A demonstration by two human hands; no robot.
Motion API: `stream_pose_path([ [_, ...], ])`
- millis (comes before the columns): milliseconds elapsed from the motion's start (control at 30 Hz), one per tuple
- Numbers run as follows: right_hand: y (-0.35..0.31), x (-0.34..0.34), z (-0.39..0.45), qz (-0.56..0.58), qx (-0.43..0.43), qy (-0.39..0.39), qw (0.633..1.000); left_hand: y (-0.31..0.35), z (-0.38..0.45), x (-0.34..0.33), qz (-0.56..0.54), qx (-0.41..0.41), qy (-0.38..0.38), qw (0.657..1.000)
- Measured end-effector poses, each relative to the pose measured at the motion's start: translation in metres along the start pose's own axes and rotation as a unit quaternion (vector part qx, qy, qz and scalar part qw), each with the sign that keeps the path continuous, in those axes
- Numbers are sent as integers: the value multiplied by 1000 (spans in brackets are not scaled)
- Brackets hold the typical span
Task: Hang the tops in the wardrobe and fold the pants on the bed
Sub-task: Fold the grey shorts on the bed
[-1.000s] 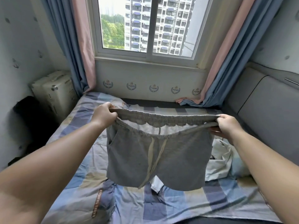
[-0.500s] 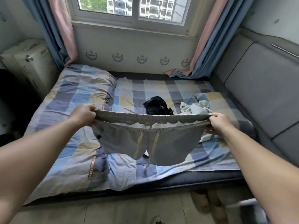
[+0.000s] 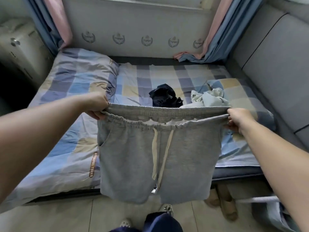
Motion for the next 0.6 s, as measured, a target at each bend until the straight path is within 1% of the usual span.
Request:
stream_pose_path([
  [133, 31, -40, 62, 6, -55, -11, 998, -3, 65, -37, 22, 13, -13, 1000],
  [200, 61, -70, 109, 20, -82, -23, 996, -16, 119, -68, 29, 33, -19, 999],
  [267, 90, -97, 161, 39, -90, -38, 994, -29, 176, -96, 21, 50, -19, 998],
  [333, 116, -117, 206, 67, -92, -41, 993, -37, 224, -117, 8, 43, -17, 999],
  [400, 145, -140, 262, 91, -95, -43, 990, -43, 286, -137, -19, 28, 10, 999],
  [467, 170, -165, 314, 91, -92, -57, 990, -52, 342, -158, -59, 16, 51, 997],
  [533, 188, -188, 367, 109, -68, -66, 989, -61, 398, -174, -133, 1, 92, 987],
  [600, 201, -208, 401, 125, -51, -65, 989, -64, 436, -189, -210, -16, 126, 969],
])
Point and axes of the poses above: each hand's wrist, its own z-axis towards the middle knuckle, its own x-axis out of the back of the hand, y = z × x, the point moved 7 cm from there along z, towards the middle knuckle, and after that the axes turned 10 degrees about -y, right-handed, at the moved point
